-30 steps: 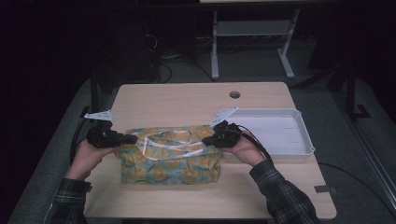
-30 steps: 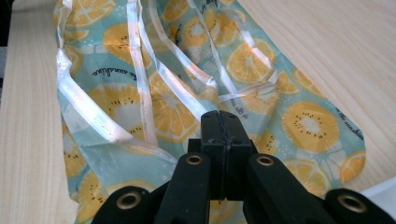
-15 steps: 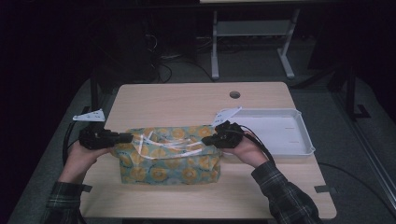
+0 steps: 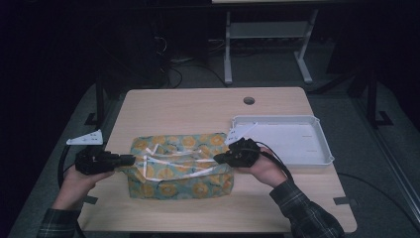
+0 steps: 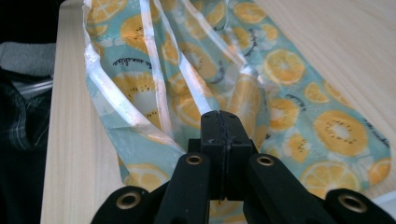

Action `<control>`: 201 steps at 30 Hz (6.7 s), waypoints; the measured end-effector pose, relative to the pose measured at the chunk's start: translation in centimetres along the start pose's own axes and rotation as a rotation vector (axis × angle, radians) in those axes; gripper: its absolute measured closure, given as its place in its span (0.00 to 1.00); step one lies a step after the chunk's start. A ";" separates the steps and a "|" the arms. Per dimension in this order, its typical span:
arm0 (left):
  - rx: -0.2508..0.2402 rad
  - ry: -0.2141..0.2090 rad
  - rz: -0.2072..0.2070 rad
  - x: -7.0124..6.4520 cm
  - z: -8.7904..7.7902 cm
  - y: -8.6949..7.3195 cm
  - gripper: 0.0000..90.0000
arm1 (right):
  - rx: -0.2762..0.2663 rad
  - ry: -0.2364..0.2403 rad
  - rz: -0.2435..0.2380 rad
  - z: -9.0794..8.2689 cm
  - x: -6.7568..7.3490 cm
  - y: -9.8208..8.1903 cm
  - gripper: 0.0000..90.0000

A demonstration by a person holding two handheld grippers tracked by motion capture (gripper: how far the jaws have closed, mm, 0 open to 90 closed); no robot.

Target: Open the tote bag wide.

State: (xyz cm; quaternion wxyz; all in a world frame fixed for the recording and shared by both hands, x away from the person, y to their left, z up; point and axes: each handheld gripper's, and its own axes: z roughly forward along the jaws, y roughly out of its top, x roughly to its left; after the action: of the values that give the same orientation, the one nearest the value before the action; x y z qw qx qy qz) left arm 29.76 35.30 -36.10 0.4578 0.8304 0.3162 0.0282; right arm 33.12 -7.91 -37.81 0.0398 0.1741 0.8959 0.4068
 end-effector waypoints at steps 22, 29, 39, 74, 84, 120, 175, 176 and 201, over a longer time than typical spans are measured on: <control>0.106 -0.051 0.005 -2.0 0.9 -3.4 0.95 | 0.059 0.050 -0.056 0.7 2.9 -2.1 0.99; 0.138 -0.071 0.010 -2.4 1.2 -4.1 0.95 | 0.076 0.067 -0.056 0.7 3.7 -2.9 0.99; 0.204 -0.091 0.005 -2.7 2.1 -4.8 0.95 | 0.117 0.096 -0.055 1.3 4.4 -4.0 0.99; 0.466 -0.077 0.049 -2.2 5.9 -7.1 0.95 | 0.300 0.160 -0.104 5.4 5.4 -5.8 0.98; 0.462 -0.074 0.052 -2.3 6.0 -7.1 0.95 | 0.298 0.162 -0.108 5.1 5.4 -5.6 0.91; 0.455 -0.081 0.056 -2.4 6.1 -7.1 0.94 | 0.063 -0.001 -0.058 1.8 1.9 1.8 0.62; 0.457 -0.085 0.059 -2.4 6.1 -7.2 0.94 | 0.322 -0.147 -0.059 10.2 -1.9 0.0 0.93; 0.457 -0.085 0.060 -2.4 6.1 -7.2 0.94 | 0.309 -0.144 -0.031 9.8 -2.0 0.1 0.90; 0.460 -0.091 0.063 -2.3 6.2 -7.1 0.94 | 0.180 -0.011 0.002 5.7 2.5 1.4 0.64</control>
State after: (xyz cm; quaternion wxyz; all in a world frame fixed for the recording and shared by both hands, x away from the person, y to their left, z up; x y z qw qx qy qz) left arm 26.42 32.13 -44.63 0.2692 0.9227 0.2675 -0.0678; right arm 32.42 -2.15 -40.41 0.0285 0.1801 0.9284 0.3238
